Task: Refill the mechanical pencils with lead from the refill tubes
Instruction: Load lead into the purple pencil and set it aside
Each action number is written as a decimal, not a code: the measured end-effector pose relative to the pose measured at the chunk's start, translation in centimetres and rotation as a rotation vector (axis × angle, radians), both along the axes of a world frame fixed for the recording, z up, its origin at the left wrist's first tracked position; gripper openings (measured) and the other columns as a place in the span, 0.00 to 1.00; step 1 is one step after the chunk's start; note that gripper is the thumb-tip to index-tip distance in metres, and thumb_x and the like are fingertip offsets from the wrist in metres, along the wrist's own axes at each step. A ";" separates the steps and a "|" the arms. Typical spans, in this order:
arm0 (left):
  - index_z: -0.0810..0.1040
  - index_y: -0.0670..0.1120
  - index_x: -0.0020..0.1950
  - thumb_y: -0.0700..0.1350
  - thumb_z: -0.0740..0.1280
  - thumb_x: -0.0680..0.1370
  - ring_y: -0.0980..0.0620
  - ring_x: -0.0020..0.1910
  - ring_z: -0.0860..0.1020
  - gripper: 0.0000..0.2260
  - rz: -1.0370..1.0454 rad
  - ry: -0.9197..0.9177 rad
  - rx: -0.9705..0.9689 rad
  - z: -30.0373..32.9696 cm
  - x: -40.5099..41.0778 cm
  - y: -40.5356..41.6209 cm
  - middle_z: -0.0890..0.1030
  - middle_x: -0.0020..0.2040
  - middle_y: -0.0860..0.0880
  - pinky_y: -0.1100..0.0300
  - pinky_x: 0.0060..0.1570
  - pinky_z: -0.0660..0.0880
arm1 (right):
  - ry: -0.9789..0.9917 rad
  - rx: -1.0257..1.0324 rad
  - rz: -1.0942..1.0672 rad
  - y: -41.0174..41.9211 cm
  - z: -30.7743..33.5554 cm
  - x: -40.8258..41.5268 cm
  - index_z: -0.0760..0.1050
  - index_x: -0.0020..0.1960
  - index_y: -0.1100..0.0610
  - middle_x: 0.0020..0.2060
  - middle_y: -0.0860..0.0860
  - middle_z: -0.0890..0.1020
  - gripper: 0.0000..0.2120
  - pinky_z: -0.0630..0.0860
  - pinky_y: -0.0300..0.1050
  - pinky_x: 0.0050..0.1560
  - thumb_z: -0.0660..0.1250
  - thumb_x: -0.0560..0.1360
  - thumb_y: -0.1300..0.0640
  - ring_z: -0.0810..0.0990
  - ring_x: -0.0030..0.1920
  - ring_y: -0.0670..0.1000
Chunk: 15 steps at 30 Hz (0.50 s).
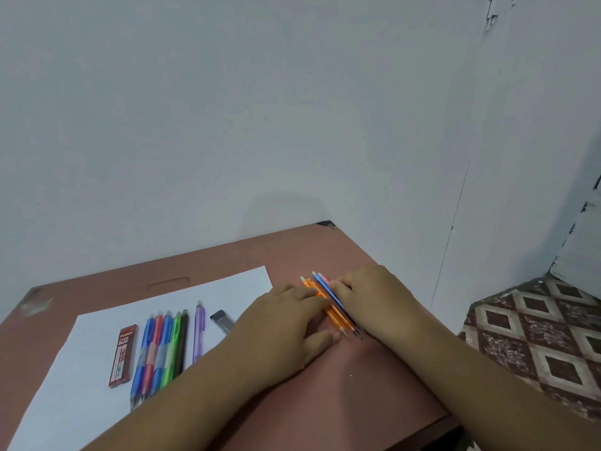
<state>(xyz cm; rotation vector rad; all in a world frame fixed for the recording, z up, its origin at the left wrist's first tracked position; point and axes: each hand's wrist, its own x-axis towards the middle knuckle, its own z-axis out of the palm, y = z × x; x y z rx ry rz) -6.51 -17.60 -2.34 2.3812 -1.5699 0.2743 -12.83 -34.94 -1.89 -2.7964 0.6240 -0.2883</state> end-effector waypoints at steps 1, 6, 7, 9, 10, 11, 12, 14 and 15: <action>0.72 0.60 0.71 0.66 0.60 0.79 0.58 0.64 0.69 0.22 -0.001 0.003 -0.004 0.0 0.1 0.0 0.75 0.67 0.61 0.62 0.61 0.67 | -0.002 -0.001 0.002 0.0 -0.1 0.0 0.77 0.40 0.52 0.32 0.49 0.76 0.20 0.70 0.39 0.37 0.55 0.85 0.46 0.76 0.33 0.47; 0.73 0.59 0.71 0.66 0.61 0.78 0.58 0.65 0.69 0.23 -0.007 0.028 0.000 0.2 0.2 0.3 0.74 0.68 0.61 0.62 0.63 0.67 | -0.043 0.002 0.005 -0.2 -0.3 -0.1 0.74 0.37 0.49 0.31 0.48 0.76 0.20 0.68 0.36 0.34 0.55 0.84 0.46 0.76 0.31 0.46; 0.73 0.60 0.71 0.66 0.61 0.78 0.59 0.66 0.68 0.23 -0.004 0.033 0.002 0.3 0.2 0.4 0.74 0.69 0.61 0.63 0.64 0.66 | -0.045 -0.004 0.007 -0.2 -0.3 -0.1 0.73 0.36 0.49 0.30 0.48 0.76 0.20 0.65 0.36 0.33 0.55 0.84 0.47 0.75 0.31 0.46; 0.72 0.60 0.72 0.66 0.62 0.78 0.60 0.67 0.67 0.24 0.008 0.047 0.013 0.9 0.2 0.7 0.73 0.69 0.61 0.63 0.64 0.66 | -0.059 -0.005 0.010 -0.1 -0.2 -0.3 0.73 0.37 0.49 0.31 0.47 0.76 0.19 0.63 0.35 0.32 0.56 0.84 0.47 0.75 0.31 0.45; 0.71 0.60 0.72 0.66 0.62 0.79 0.60 0.67 0.67 0.24 0.016 0.055 0.025 1.2 0.3 0.9 0.73 0.70 0.61 0.63 0.64 0.66 | -0.066 -0.011 0.013 -0.1 0.0 -0.3 0.75 0.39 0.49 0.33 0.47 0.77 0.18 0.64 0.34 0.33 0.56 0.84 0.47 0.76 0.33 0.45; 0.71 0.60 0.73 0.66 0.62 0.79 0.61 0.67 0.67 0.24 0.025 0.064 0.040 1.5 0.4 1.2 0.73 0.70 0.61 0.63 0.64 0.66 | -0.075 -0.024 0.019 0.0 0.1 -0.4 0.78 0.43 0.49 0.36 0.46 0.79 0.16 0.67 0.33 0.35 0.56 0.84 0.46 0.78 0.35 0.45; 0.71 0.61 0.73 0.66 0.61 0.79 0.61 0.67 0.67 0.23 0.037 0.072 0.054 1.9 0.6 1.6 0.72 0.70 0.62 0.64 0.63 0.65 | -0.083 -0.042 0.028 0.1 0.4 -0.5 0.80 0.48 0.49 0.39 0.46 0.80 0.16 0.69 0.33 0.37 0.56 0.84 0.46 0.79 0.37 0.45; 0.71 0.61 0.72 0.66 0.60 0.79 0.61 0.69 0.66 0.23 0.073 0.086 0.079 2.3 1.2 2.8 0.71 0.72 0.62 0.65 0.63 0.64 | -0.101 -0.090 0.049 0.5 1.0 -0.9 0.81 0.54 0.48 0.45 0.46 0.82 0.15 0.73 0.35 0.42 0.56 0.84 0.46 0.79 0.42 0.45; 0.71 0.62 0.72 0.67 0.60 0.79 0.62 0.71 0.65 0.23 0.094 0.090 0.086 2.4 1.6 3.6 0.70 0.73 0.63 0.64 0.66 0.63 | -0.109 -0.114 0.059 0.8 1.3 -1.0 0.81 0.56 0.48 0.48 0.46 0.82 0.15 0.73 0.37 0.44 0.56 0.84 0.46 0.79 0.44 0.45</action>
